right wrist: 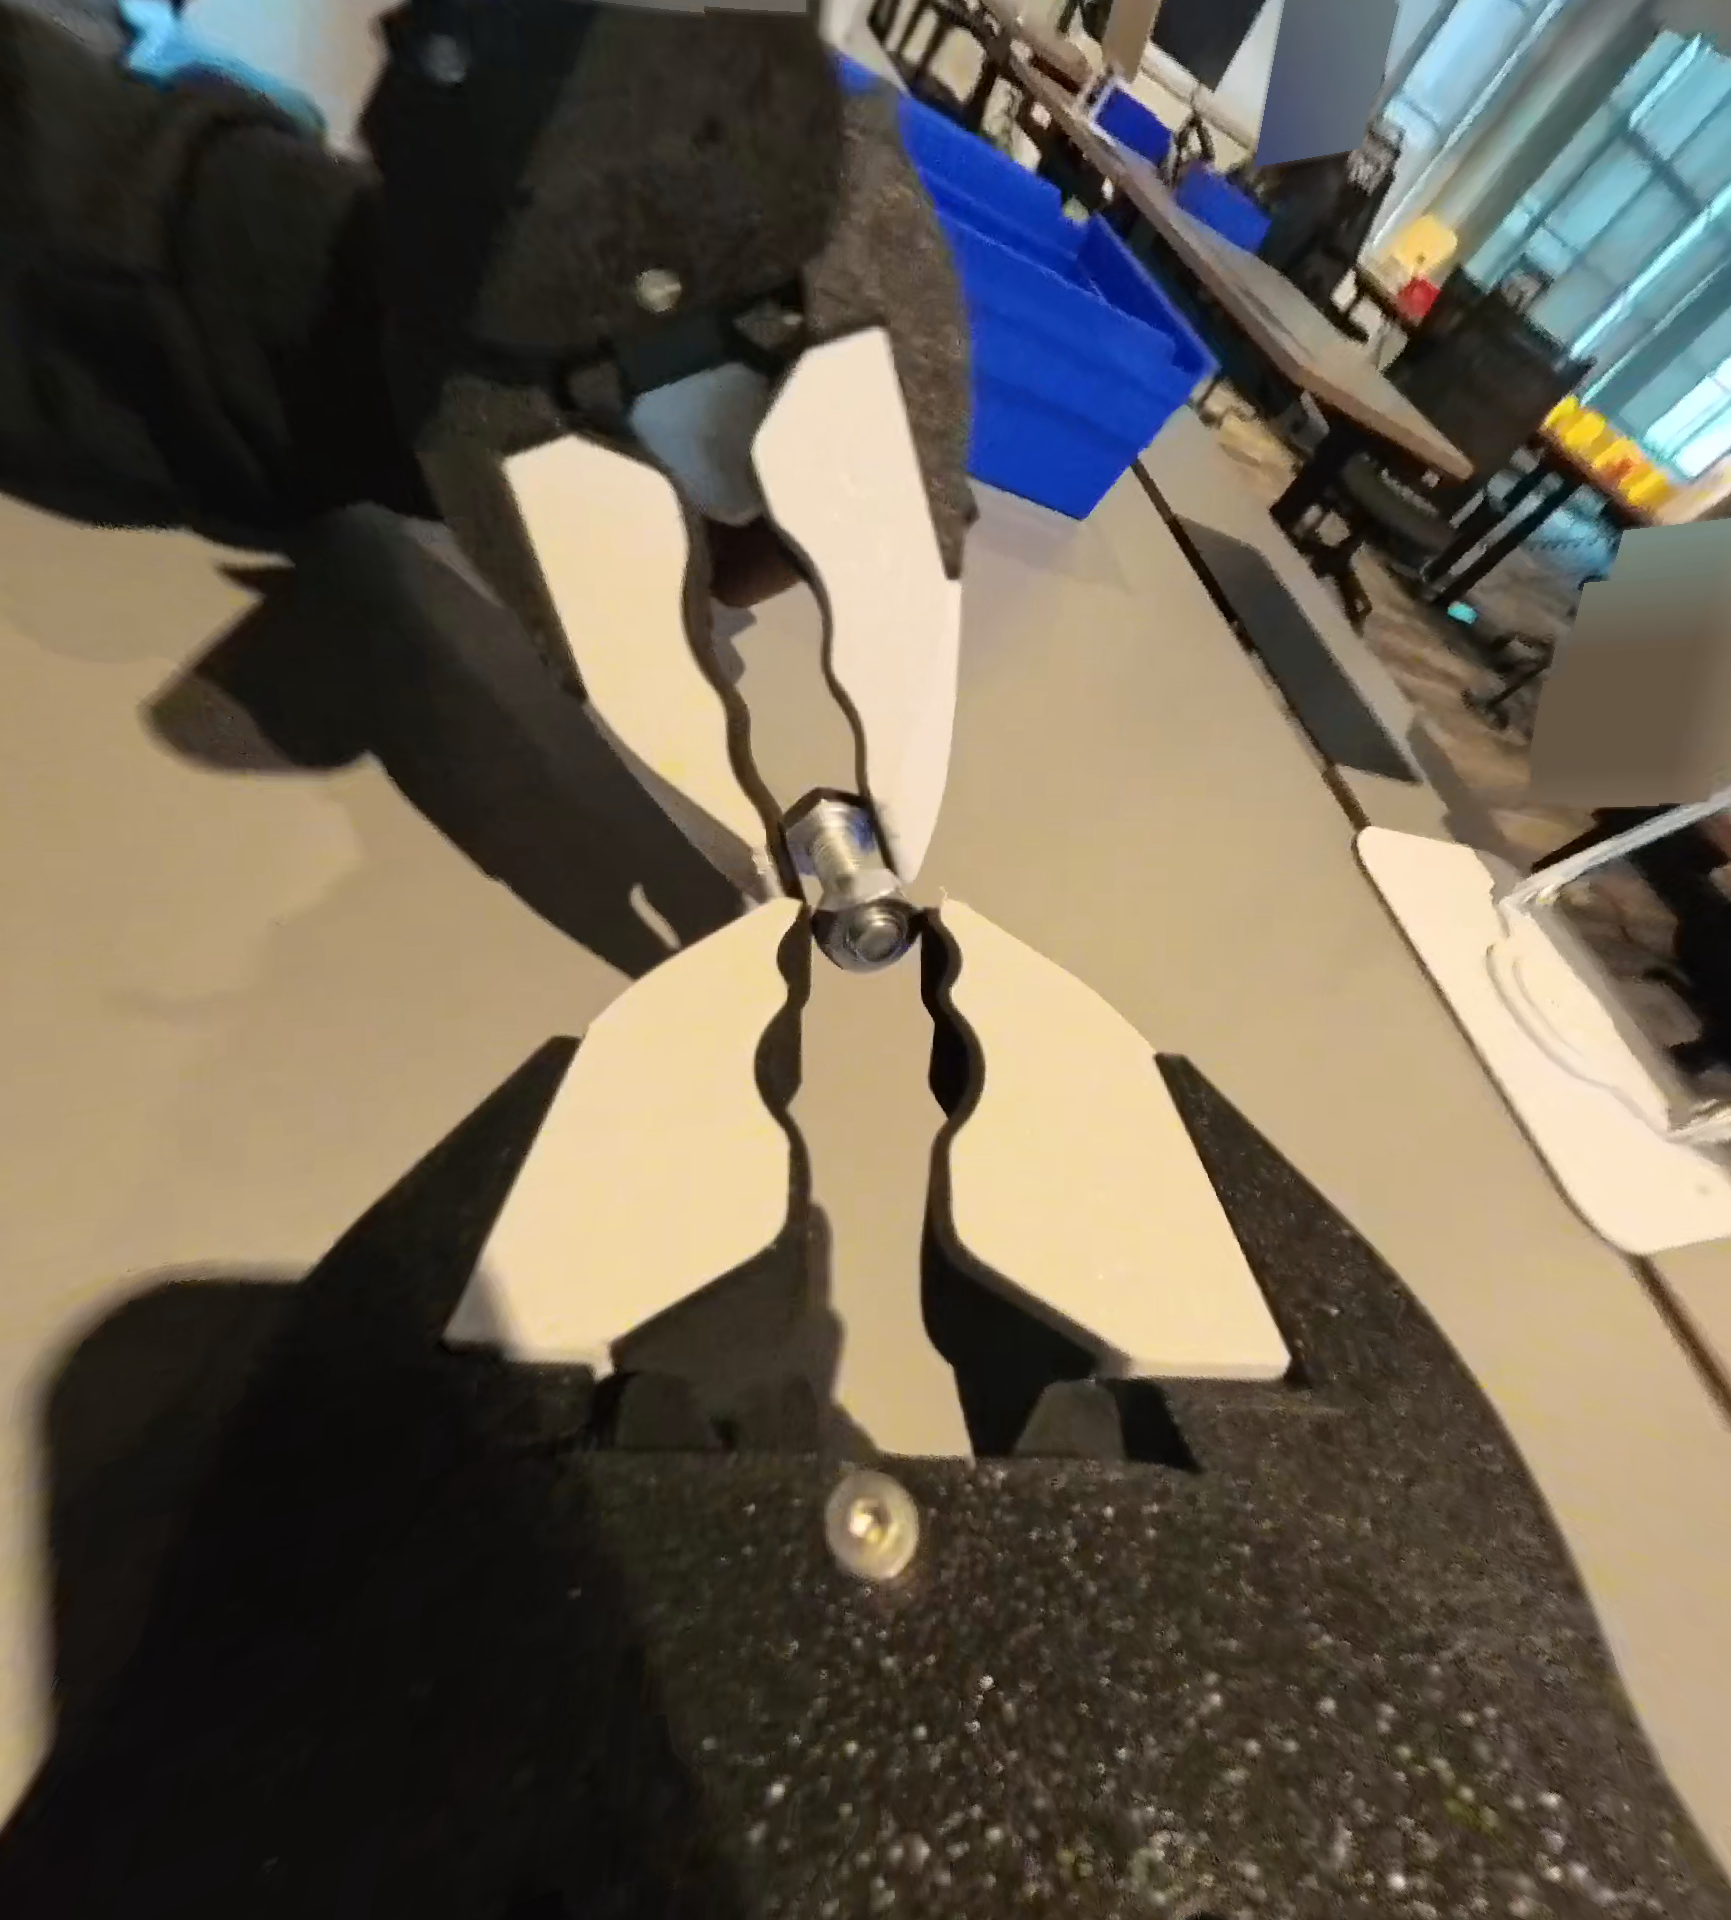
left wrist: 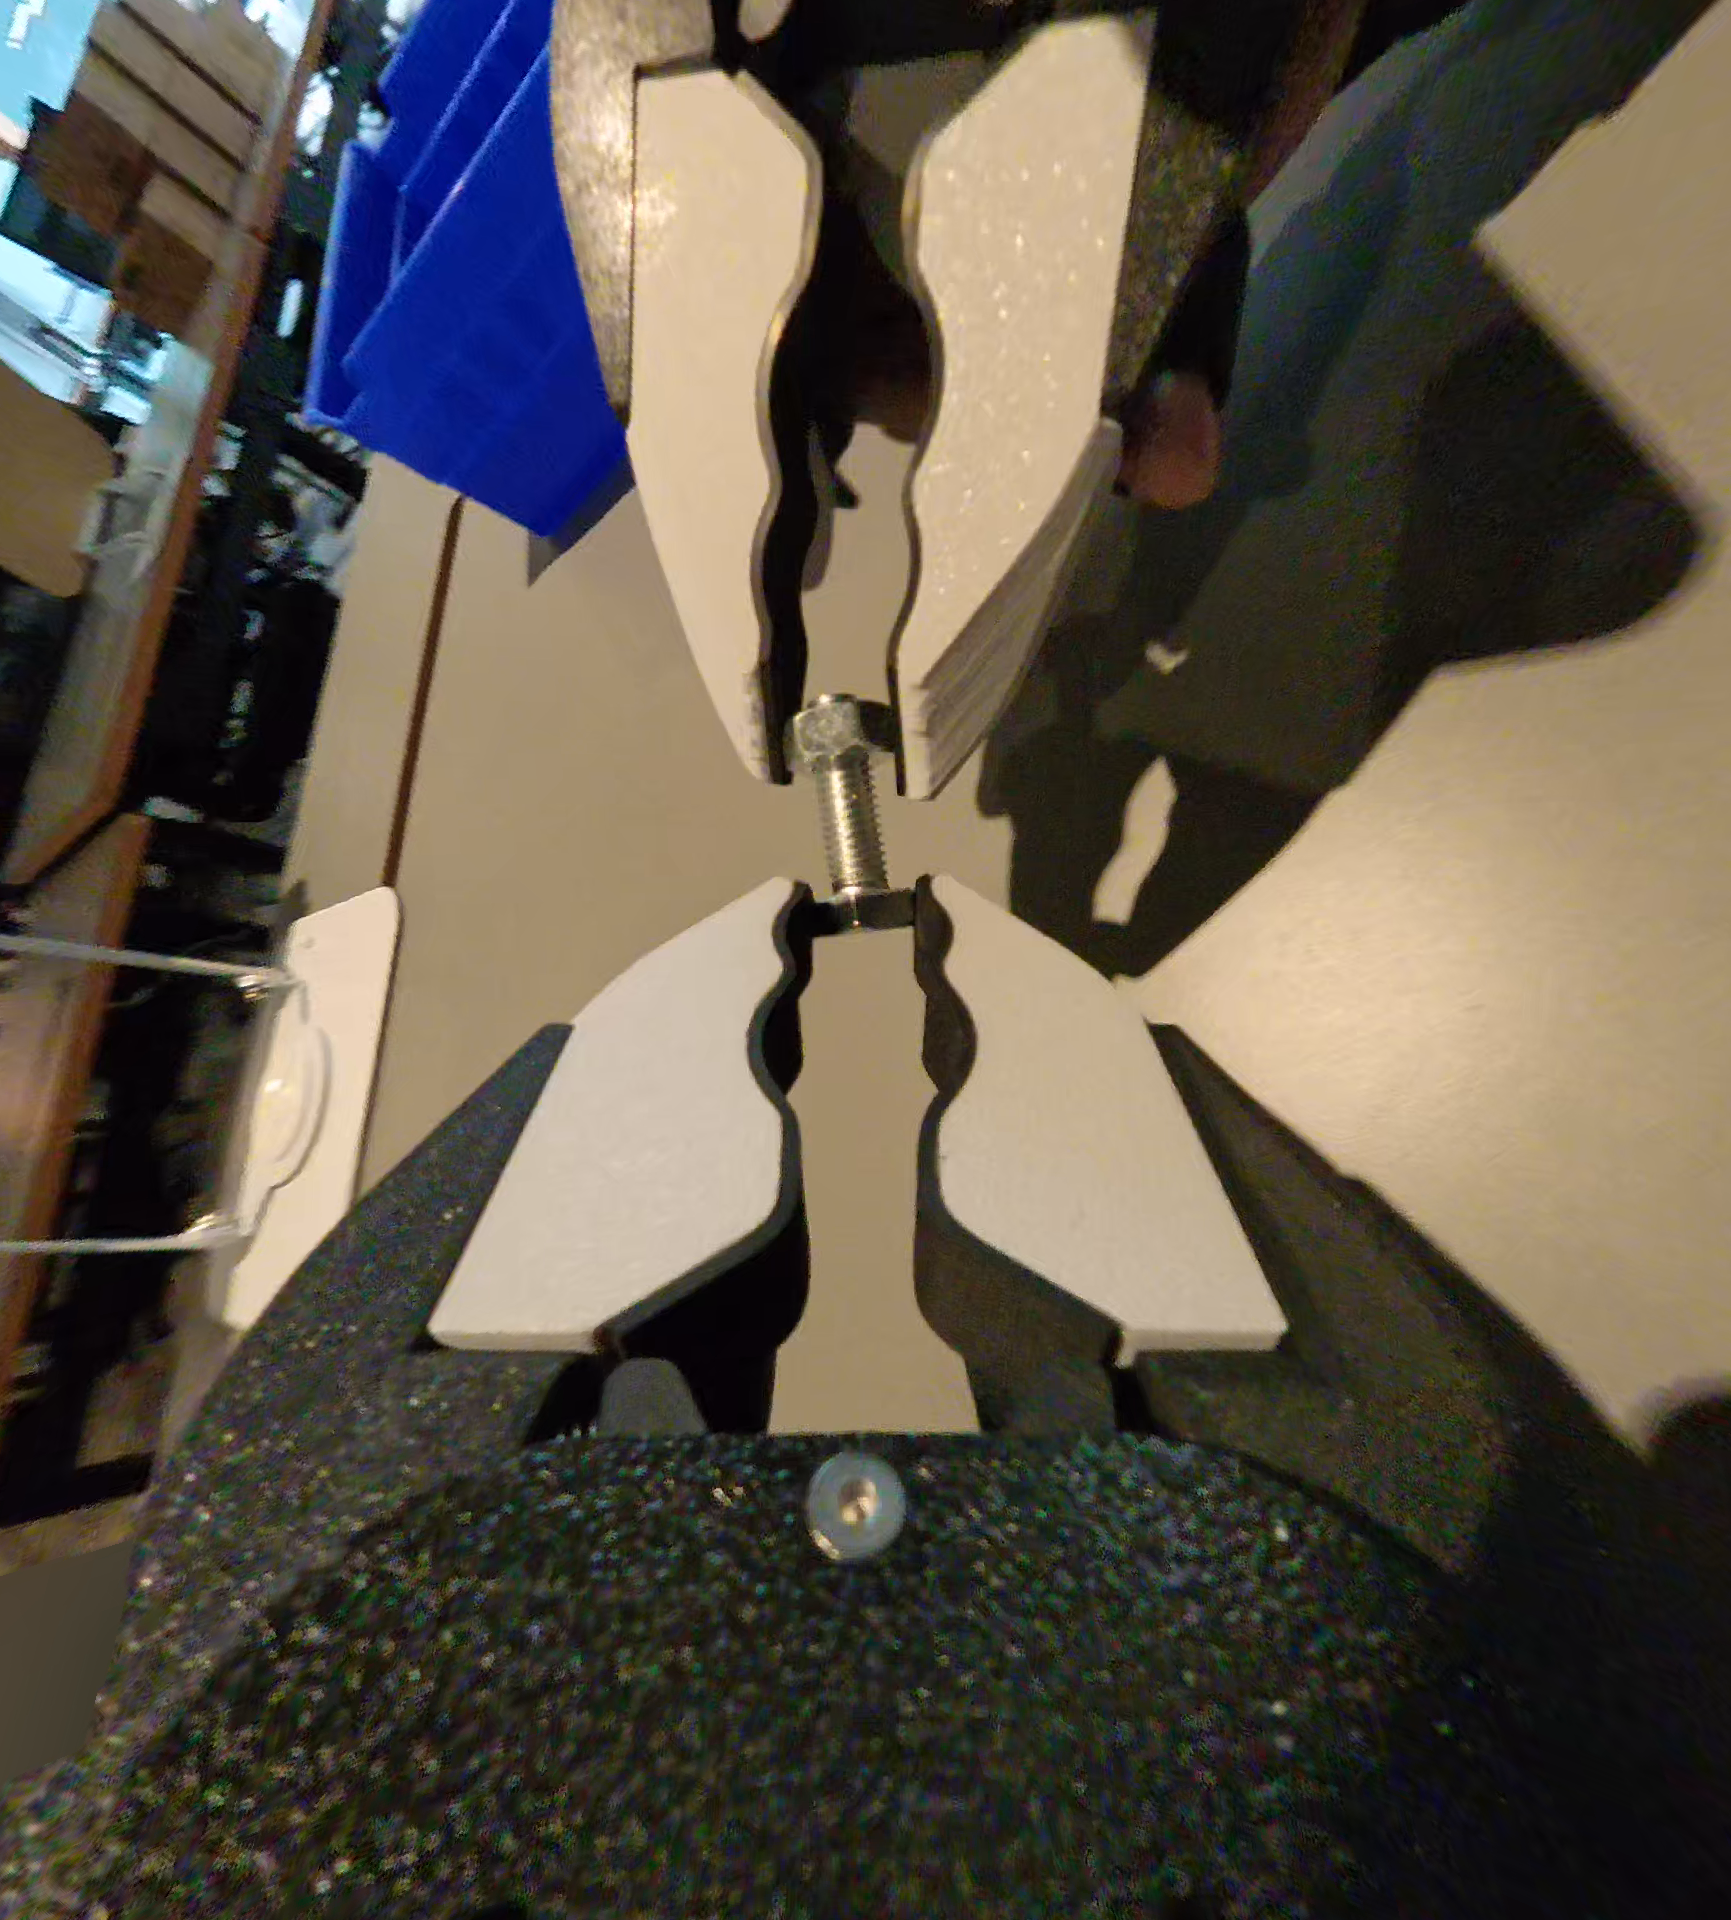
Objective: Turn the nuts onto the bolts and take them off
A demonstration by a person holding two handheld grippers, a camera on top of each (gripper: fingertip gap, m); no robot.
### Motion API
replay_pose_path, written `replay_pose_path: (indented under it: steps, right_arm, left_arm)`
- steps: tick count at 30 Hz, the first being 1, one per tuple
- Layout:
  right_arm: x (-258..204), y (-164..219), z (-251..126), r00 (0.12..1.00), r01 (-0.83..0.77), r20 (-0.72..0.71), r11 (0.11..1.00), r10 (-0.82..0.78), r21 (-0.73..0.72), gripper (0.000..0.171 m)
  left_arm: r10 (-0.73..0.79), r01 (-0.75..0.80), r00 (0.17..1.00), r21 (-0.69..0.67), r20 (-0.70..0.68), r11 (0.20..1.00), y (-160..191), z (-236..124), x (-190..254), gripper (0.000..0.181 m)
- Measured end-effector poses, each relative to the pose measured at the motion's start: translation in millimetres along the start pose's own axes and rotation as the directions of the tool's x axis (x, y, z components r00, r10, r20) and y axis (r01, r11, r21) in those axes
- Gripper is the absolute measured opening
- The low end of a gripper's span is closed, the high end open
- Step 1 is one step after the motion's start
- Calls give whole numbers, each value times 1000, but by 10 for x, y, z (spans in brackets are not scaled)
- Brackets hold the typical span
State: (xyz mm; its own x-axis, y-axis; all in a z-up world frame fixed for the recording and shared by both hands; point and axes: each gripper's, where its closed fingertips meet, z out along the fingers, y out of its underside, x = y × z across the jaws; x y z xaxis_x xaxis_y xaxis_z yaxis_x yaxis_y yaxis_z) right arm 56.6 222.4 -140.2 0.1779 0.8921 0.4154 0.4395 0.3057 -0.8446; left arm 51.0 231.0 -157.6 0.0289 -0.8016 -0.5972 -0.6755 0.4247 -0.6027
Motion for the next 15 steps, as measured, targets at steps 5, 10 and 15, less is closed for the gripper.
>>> replay_pose_path:
  steps: [5, 10, 15]
  right_arm:
    - [67, 28, 71, 920, -387, 72, 921, 385, 30, 20]
    - [133, -95, 9, 735, -668, 273, 732, 621, 133, 26]
    - [182, -74, -103, 952, -303, 83, 942, 293, 144, 33]
  left_arm:
    - [161, -142, 976, -133, 146, 981, 83, 0, -134, 19]
    - [141, -123, 975, -109, 175, 986, 23, -18, -178, 19]
    - [-40, 40, 997, 7, 67, 999, -2, -41, -131, 18]
